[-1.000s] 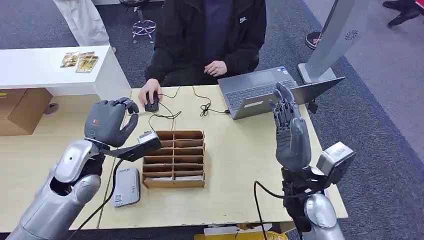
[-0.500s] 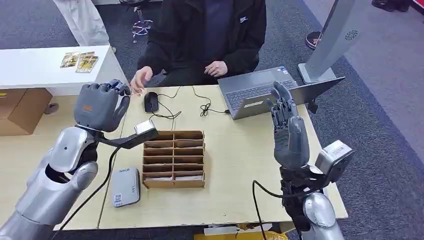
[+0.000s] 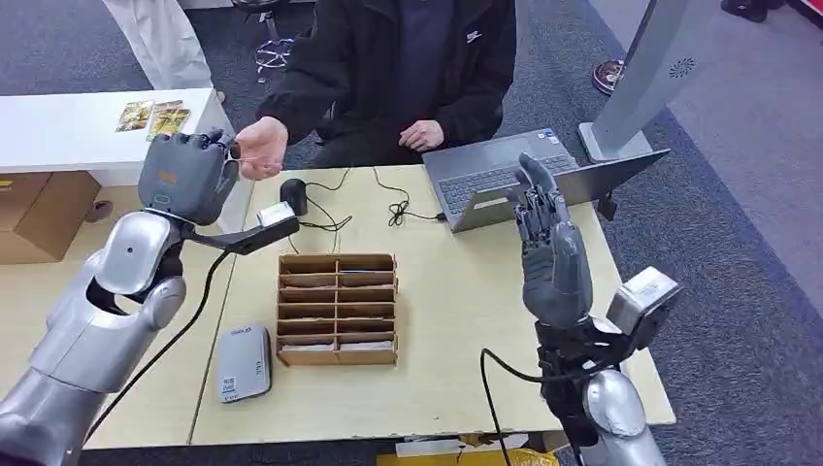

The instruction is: Pass the card to the sensor for recognition and then transmit it.

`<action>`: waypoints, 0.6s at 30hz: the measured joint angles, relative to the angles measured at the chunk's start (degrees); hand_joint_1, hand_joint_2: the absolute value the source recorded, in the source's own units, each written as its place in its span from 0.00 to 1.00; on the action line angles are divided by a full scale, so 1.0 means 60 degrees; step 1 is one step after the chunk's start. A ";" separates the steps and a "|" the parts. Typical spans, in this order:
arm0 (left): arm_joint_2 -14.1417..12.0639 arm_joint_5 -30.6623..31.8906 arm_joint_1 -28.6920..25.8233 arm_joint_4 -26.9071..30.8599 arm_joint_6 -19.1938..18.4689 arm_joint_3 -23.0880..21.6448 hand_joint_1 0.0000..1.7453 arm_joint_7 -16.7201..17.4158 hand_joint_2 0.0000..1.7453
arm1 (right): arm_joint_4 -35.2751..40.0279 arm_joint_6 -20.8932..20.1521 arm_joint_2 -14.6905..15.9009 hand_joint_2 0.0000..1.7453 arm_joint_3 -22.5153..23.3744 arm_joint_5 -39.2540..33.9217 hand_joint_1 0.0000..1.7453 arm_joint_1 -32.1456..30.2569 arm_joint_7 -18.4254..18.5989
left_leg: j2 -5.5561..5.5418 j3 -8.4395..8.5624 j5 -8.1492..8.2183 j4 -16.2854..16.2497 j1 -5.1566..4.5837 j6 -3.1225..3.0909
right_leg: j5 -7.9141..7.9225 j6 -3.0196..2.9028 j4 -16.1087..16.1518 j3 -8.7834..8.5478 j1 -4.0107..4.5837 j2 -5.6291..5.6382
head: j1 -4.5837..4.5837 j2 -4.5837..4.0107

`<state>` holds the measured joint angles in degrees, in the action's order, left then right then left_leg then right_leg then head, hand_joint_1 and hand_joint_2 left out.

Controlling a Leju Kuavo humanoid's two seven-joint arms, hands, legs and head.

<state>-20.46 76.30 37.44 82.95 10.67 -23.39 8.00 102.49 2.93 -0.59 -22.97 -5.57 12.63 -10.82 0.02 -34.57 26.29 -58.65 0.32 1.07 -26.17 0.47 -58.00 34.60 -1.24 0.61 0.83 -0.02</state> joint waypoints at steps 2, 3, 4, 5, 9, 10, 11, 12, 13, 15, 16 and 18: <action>0.0000 0.0043 0.0083 -0.0168 0.0000 -0.0008 1.00 0.0007 1.00 | 0.0000 0.0000 0.0015 0.00 -0.0015 -0.0004 0.00 0.0001 0.0000 | 0.0000 -0.0001 0.0000 0.0000 0.0000 0.0000 | 0.0000 0.0000 0.0000 0.0000 0.0000 0.0000 | 0.0000 0.0000; 0.0000 0.0051 0.0123 -0.0234 0.0000 -0.0018 1.00 0.0007 1.00 | 0.0000 0.0000 0.0018 0.00 -0.0022 -0.0004 0.00 0.0003 0.0000 | 0.0000 0.0000 0.0000 0.0000 0.0000 0.0000 | 0.0000 0.0000 0.0000 0.0000 0.0000 0.0000 | 0.0000 0.0000; 0.0000 0.0062 0.0165 -0.0311 0.0000 -0.0022 1.00 0.0022 1.00 | 0.0000 -0.0004 0.0022 0.00 -0.0033 -0.0007 0.00 0.0003 0.0000 | 0.0000 0.0000 0.0000 0.0000 0.0000 0.0000 | 0.0000 0.0000 0.0000 0.0000 0.0000 0.0000 | 0.0000 0.0000; 0.0000 0.0076 0.0208 -0.0383 0.0000 -0.0033 1.00 0.0047 1.00 | 0.0000 0.0000 0.0029 0.00 -0.0048 -0.0015 0.00 0.0004 0.0000 | 0.0000 0.0000 0.0000 0.0000 0.0000 0.0000 | 0.0000 0.0000 0.0000 -0.0001 0.0000 0.0000 | 0.0000 0.0000; 0.0000 0.0091 0.0274 -0.0525 0.0007 -0.0069 1.00 0.0080 1.00 | 0.0000 0.0000 0.0051 0.00 -0.0066 -0.0048 0.00 0.0003 0.0000 | 0.0000 0.0000 0.0000 0.0000 0.0000 0.0000 | 0.0000 0.0000 0.0000 -0.0001 0.0000 0.0000 | 0.0000 0.0000; 0.0000 0.0091 0.0281 -0.0558 0.0011 -0.0077 1.00 0.0088 1.00 | 0.0000 0.0000 0.0058 0.00 -0.0069 -0.0062 0.00 0.0003 0.0000 | 0.0000 0.0000 0.0000 0.0000 0.0000 0.0000 | 0.0000 0.0000 0.0000 -0.0001 0.0000 0.0000 | 0.0000 0.0000; 0.0000 0.0095 0.0287 -0.0587 0.0011 -0.0084 1.00 0.0088 1.00 | 0.0000 0.0000 0.0066 0.00 -0.0069 -0.0066 0.00 0.0003 0.0000 | 0.0000 0.0000 0.0000 0.0000 0.0000 0.0000 | 0.0000 0.0000 0.0000 -0.0001 0.0000 0.0000 | 0.0000 0.0000; 0.0000 0.0095 0.0293 -0.0609 0.0015 -0.0091 1.00 0.0091 1.00 | 0.0000 0.0000 0.0073 0.00 -0.0073 -0.0069 0.00 0.0004 0.0000 | 0.0000 -0.0001 0.0000 0.0000 0.0000 0.0000 | 0.0000 0.0000 0.0000 -0.0001 0.0000 0.0000 | 0.0000 0.0000; 0.0000 0.0095 0.0296 -0.0634 0.0015 -0.0099 0.00 0.0088 1.00 | 0.0000 0.0000 0.0080 0.00 -0.0080 -0.0073 0.00 0.0003 0.0000 | 0.0000 0.0000 0.0000 0.0000 0.0000 0.0000 | 0.0000 0.0000 0.0000 -0.0001 0.0000 0.0000 | 0.0000 0.0000; 0.0000 0.0095 0.0294 -0.0649 0.0026 -0.0110 0.00 0.0102 1.00 | 0.0000 0.0000 0.0087 0.00 -0.0084 -0.0080 0.00 0.0003 0.0000 | 0.0000 -0.0001 0.0000 0.0000 0.0000 0.0000 | 0.0000 0.0000 0.0000 -0.0001 0.0000 0.0000 | 0.0000 0.0000; 0.0000 0.0095 0.0292 -0.0653 0.0066 -0.0113 0.00 0.0117 1.00 | 0.0000 -0.0026 0.0091 0.00 -0.0084 -0.0121 0.00 0.0000 0.0070 | 0.0000 -0.0001 0.0000 0.0000 0.0000 0.0000 | 0.0000 0.0000 0.0000 -0.0001 0.0000 0.0000 | 0.0000 0.0000; -0.0004 0.0106 0.0288 -0.0653 0.0258 -0.0120 0.00 0.0164 1.00 | 0.0000 -0.0102 0.0142 0.00 -0.0099 -0.0313 0.00 -0.0054 0.0305 | -0.0001 -0.0001 0.0000 0.0000 0.0000 0.0000 | 0.0000 0.0000 0.0000 -0.0001 0.0000 -0.0001 | 0.0000 0.0000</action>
<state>-20.48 76.94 39.16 79.03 12.21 -24.11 8.98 102.49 2.32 0.26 -23.56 -7.45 12.31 -8.99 0.02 -34.58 26.29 -58.65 0.32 1.07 -26.17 0.47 -58.00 34.59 -1.24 0.60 0.83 -0.02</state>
